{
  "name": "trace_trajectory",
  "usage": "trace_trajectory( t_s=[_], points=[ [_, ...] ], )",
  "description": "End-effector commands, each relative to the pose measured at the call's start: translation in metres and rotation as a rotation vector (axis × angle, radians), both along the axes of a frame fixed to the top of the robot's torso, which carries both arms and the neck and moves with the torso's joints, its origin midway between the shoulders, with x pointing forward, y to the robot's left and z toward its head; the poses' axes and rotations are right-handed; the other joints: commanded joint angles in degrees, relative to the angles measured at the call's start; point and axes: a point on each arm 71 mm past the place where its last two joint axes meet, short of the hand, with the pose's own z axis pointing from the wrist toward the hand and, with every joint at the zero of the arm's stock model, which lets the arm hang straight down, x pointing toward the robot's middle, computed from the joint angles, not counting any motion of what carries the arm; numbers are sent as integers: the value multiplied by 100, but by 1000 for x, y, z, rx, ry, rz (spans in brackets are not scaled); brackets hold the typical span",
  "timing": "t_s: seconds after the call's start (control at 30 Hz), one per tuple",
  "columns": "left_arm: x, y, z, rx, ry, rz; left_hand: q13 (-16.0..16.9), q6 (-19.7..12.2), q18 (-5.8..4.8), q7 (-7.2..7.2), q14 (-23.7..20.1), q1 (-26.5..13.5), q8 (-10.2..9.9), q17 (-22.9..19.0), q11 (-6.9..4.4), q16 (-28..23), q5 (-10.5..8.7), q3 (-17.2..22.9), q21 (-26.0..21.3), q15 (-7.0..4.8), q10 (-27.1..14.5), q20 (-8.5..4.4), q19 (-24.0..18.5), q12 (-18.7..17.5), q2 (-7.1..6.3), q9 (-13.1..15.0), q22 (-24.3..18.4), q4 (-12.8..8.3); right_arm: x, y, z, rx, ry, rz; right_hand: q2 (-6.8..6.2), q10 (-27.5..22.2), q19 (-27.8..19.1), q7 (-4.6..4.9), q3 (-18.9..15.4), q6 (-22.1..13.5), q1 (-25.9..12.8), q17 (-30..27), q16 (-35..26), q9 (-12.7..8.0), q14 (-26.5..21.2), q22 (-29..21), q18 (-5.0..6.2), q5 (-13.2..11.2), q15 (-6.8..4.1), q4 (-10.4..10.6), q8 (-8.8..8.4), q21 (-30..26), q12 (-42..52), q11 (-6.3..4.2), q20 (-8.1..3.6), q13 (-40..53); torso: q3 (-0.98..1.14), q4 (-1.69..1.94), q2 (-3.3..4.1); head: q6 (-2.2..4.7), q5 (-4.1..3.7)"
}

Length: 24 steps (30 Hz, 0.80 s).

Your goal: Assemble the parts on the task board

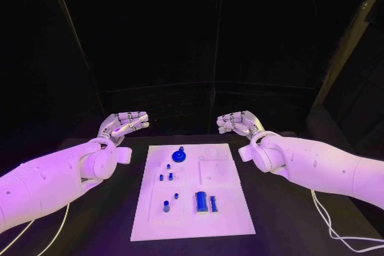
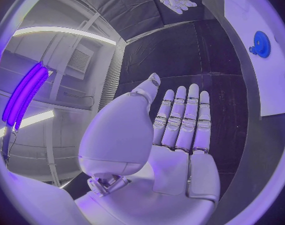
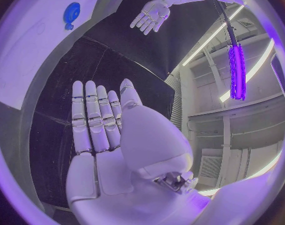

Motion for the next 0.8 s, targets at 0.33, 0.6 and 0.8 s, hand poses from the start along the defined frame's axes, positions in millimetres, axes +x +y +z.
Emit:
trace_trajectory(
  t_s=[0.33,0.6,0.8],
  points=[
    [5,-9,-9,1,7,32,-362,-2141,-291,-392,-1936,-2999,-495,-558,-344,-810,-310,-494,-604,-358,-2275,-587,-1444,-607,458,-380,-938,-520,10,20,-4,47,-6,19,-273,-2256,-1843,-459,541,-2032,-3440,-459,-722,-795,-2329,-994,-295,-424,-658,-507,-398,-773,-340,-339,-511,-701,46,-11,-32,202,113],
    [-16,-22,-11,13,14,62,-362,-3072,-446,-555,-2845,-4299,-495,-558,-504,-1013,-310,-649,-604,-892,-3272,-847,-2137,-607,458,-380,-1249,-520,-7,30,1,107,-1,-23,-428,-3277,-2738,-659,770,-2933,-4878,-881,-722,-795,-3406,-1316,-455,-589,-658,-507,-398,-1013,-818,-487,-715,-701,160,-156,60,204,450],
    [-48,-39,-6,32,12,106,-362,-3653,-507,-1000,-3415,-5115,-495,-558,-943,-1143,-310,-1091,-604,-892,-3899,-1010,-2573,-607,458,-380,-1443,-520,-36,43,11,185,21,-83,-860,-3906,-3294,-787,920,-3494,-5769,-881,-722,-795,-4076,-1516,-517,-1053,-658,-507,-398,-1158,-818,-890,-843,-701,204,-213,96,205,579]
  ],
)
